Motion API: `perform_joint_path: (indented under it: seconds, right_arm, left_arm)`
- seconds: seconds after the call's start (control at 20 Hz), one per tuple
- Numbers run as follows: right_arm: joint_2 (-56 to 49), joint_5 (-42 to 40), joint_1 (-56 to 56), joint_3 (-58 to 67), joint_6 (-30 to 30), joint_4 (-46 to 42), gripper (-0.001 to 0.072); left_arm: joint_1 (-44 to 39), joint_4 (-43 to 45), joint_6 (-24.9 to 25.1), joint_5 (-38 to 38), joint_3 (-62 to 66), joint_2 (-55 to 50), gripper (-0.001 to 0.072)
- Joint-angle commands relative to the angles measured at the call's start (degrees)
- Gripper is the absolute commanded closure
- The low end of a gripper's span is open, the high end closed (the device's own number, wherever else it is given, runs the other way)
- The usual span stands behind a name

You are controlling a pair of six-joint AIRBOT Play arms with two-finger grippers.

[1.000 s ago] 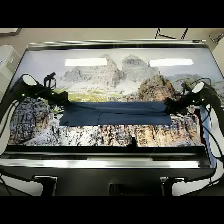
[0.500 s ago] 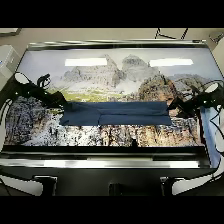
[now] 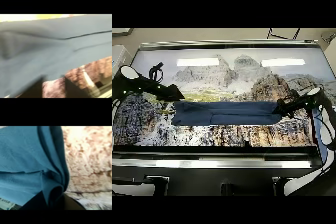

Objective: Fold the clothes and pants, and hang the long-sleeved shirts on hangers.

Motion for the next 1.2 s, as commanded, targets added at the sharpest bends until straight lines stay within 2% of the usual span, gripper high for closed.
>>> perform_joint_path:
  seconds: [0.0,0.15,0.35,0.6,0.7,0.8,1.0,1.1,1.15]
  right_arm:
    - [4.02,3.30,1.22,0.09,-2.58,5.77,0.0674]
    - [13.35,4.33,3.74,0.09,-2.56,5.86,0.0675]
    - [27.08,5.14,8.85,0.09,0.39,6.69,0.0675]
    - [39.43,4.83,14.56,0.09,8.20,7.23,0.0674]
    - [42.45,3.56,17.29,0.09,10.19,7.26,0.0674]
    - [44.02,2.78,18.82,0.09,12.48,7.69,0.0674]
    - [42.84,0.50,19.12,0.09,13.81,7.19,0.0674]
    - [40.00,-1.49,19.26,0.09,12.92,9.60,0.0674]
    - [38.07,-2.84,19.93,0.09,11.67,11.45,0.0674]
  left_arm:
    - [-8.13,-2.49,-0.24,7.54,-0.96,-0.24,0.0682]
    - [-18.23,-2.32,-1.99,18.36,-3.13,-4.15,0.0682]
    - [-25.31,-4.90,-11.21,22.80,-3.08,-12.79,0.0681]
    - [-32.50,-17.07,-11.17,31.98,-3.06,-18.64,0.0682]
    - [-36.70,-27.34,-11.13,39.47,-2.91,-20.48,0.0682]
    - [-40.89,-33.97,-11.08,45.07,-1.16,-22.16,0.0682]
    - [-44.37,-34.47,-10.14,49.99,3.85,-23.54,0.0682]
    - [-41.24,-34.01,-5.09,45.83,4.28,-23.06,0.0686]
    - [-38.03,-30.03,-4.87,41.88,4.28,-22.34,0.0687]
